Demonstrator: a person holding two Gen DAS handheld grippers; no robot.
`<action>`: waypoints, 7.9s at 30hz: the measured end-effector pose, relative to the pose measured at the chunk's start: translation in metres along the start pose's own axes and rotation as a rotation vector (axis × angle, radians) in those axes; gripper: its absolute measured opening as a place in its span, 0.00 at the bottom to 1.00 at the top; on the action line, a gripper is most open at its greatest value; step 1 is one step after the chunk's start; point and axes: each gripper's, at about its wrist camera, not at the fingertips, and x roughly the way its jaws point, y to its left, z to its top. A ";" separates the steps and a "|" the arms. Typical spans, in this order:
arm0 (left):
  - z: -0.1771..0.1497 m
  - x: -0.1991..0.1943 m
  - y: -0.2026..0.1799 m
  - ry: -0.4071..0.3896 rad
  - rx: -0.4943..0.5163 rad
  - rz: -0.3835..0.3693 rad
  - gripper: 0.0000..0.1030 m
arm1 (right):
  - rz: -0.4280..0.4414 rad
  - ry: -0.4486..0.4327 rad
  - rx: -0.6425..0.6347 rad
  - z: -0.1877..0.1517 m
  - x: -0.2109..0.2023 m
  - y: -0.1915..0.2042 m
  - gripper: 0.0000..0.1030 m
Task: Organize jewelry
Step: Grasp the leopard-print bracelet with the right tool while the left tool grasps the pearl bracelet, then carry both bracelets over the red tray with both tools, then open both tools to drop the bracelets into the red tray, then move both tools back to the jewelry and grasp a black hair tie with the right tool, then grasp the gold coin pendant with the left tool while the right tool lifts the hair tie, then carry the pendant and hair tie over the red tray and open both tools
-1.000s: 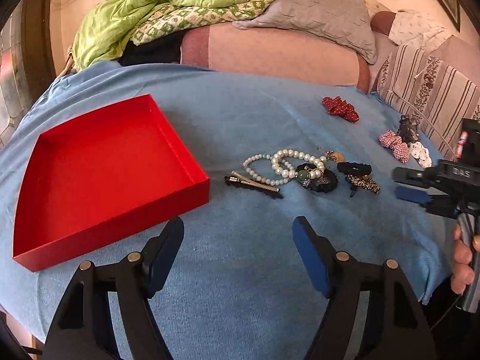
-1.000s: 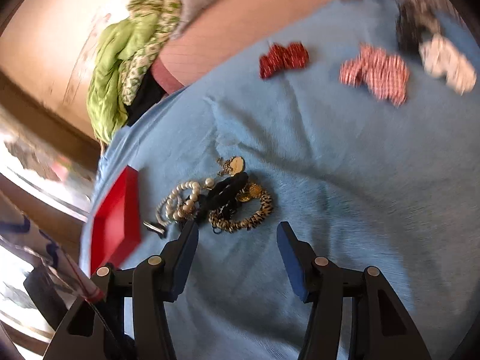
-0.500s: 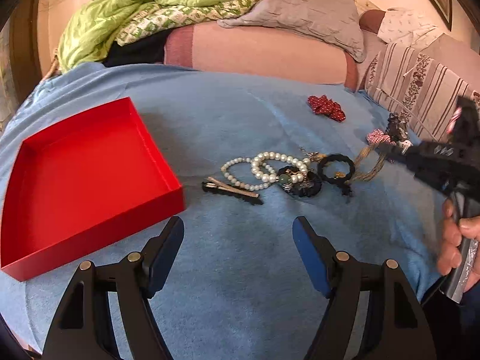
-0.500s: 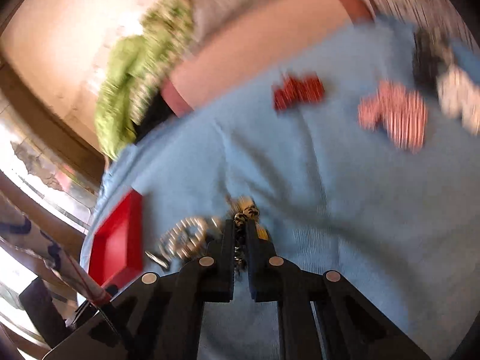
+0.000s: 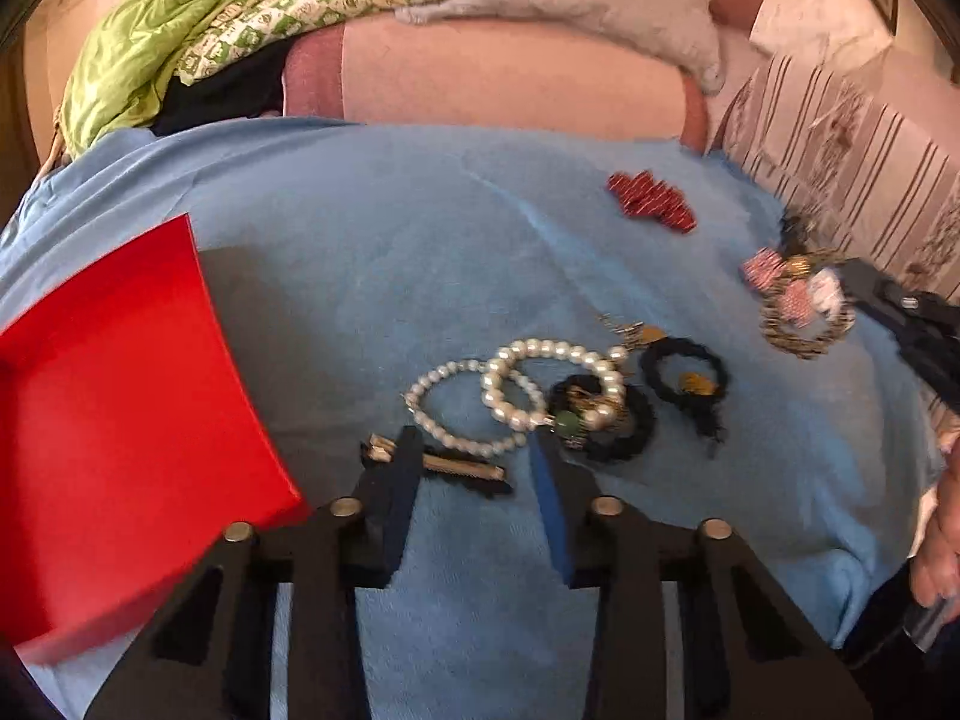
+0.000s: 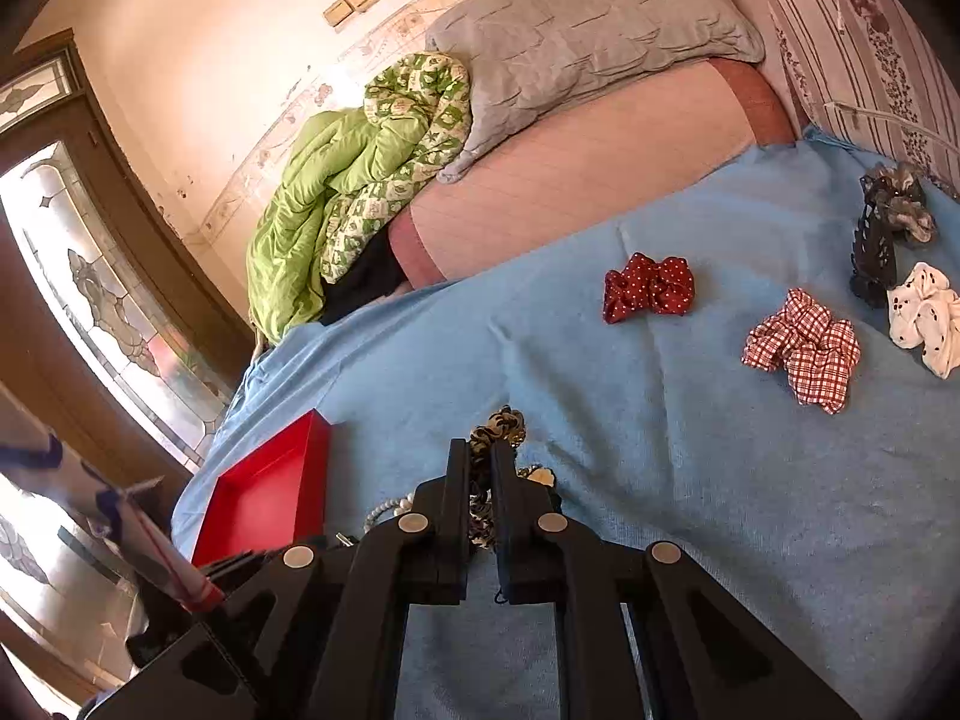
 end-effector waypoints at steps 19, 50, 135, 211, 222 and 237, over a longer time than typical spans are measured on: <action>0.029 0.064 -0.007 0.103 0.006 -0.041 0.09 | 0.011 0.046 -0.054 -0.008 0.020 0.015 0.08; 0.068 -0.074 0.076 -0.314 -0.114 -0.019 0.08 | 0.100 0.053 -0.181 -0.002 0.065 0.107 0.08; 0.045 0.002 0.038 0.029 0.137 -0.262 0.24 | -0.093 0.167 -0.090 0.026 0.110 0.054 0.24; 0.064 -0.060 0.127 -0.280 -0.114 -0.095 0.14 | 0.055 0.155 -0.193 0.011 0.110 0.107 0.09; 0.044 -0.082 0.195 -0.299 -0.243 -0.047 0.14 | 0.095 0.197 -0.240 -0.012 0.132 0.157 0.09; 0.031 -0.055 0.233 -0.223 -0.339 -0.034 0.14 | 0.085 0.317 -0.332 -0.036 0.201 0.225 0.09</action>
